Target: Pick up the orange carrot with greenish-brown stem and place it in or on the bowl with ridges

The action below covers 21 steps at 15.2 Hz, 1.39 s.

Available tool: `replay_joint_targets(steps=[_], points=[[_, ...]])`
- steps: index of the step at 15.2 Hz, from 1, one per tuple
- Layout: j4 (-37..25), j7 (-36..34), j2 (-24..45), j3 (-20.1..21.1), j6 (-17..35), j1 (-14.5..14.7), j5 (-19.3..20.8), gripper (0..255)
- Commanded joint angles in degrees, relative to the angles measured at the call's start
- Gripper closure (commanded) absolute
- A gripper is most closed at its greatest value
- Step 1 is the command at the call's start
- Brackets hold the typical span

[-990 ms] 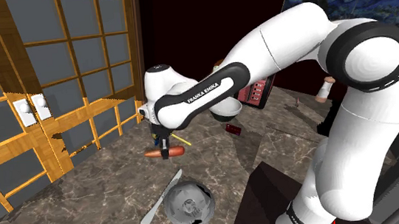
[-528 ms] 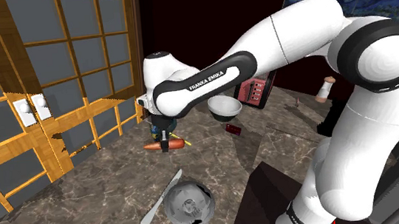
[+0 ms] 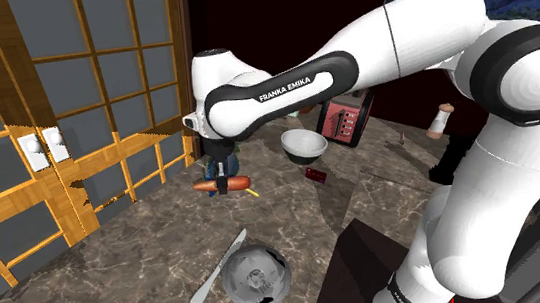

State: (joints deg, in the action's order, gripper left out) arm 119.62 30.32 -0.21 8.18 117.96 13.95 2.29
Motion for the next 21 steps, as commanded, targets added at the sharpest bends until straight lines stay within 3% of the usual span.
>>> replay_joint_targets(steps=[1,7,21], points=[[-0.7,0.2,-0.7,0.0,-1.5,0.0,-0.2,255],[-3.5,0.4,-1.9,0.0,-5.4,0.0,-0.4,255],[1.0,19.7,-5.7,-10.6,-4.0,-9.2,0.6,255]])
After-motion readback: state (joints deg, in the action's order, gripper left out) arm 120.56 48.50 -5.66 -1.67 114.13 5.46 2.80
